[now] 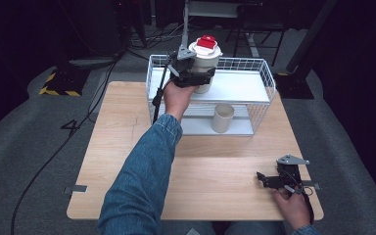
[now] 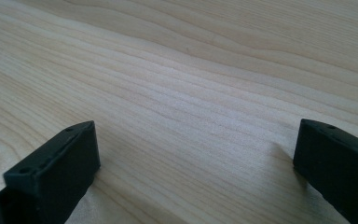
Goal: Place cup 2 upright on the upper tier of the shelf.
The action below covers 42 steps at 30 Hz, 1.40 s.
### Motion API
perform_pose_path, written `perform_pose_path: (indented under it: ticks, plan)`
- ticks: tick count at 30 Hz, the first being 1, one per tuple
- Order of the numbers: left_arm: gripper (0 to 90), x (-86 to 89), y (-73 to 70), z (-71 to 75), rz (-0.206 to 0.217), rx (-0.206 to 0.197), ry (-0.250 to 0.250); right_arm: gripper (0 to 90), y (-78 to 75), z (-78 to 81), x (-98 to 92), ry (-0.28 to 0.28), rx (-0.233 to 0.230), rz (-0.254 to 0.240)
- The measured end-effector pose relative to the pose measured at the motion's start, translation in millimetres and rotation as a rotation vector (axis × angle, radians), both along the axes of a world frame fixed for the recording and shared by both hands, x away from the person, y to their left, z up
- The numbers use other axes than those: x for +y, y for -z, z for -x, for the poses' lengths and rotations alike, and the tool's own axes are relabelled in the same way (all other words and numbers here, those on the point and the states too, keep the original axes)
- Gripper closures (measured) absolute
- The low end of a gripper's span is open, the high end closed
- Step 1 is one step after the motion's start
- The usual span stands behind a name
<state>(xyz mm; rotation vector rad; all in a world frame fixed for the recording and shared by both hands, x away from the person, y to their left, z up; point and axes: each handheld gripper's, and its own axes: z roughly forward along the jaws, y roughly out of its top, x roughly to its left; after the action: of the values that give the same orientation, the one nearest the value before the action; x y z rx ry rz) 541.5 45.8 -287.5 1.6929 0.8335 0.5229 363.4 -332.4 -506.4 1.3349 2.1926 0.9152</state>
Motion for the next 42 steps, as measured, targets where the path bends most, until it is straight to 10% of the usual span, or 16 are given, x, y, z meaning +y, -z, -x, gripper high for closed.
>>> perform_pose_path:
  ticks: [42]
  plan:
    - [0.0,10.4,-7.1,22.0,-0.027,-0.031,0.026,0.5,0.0,0.0,-0.2,-0.002,0.002,0.001]
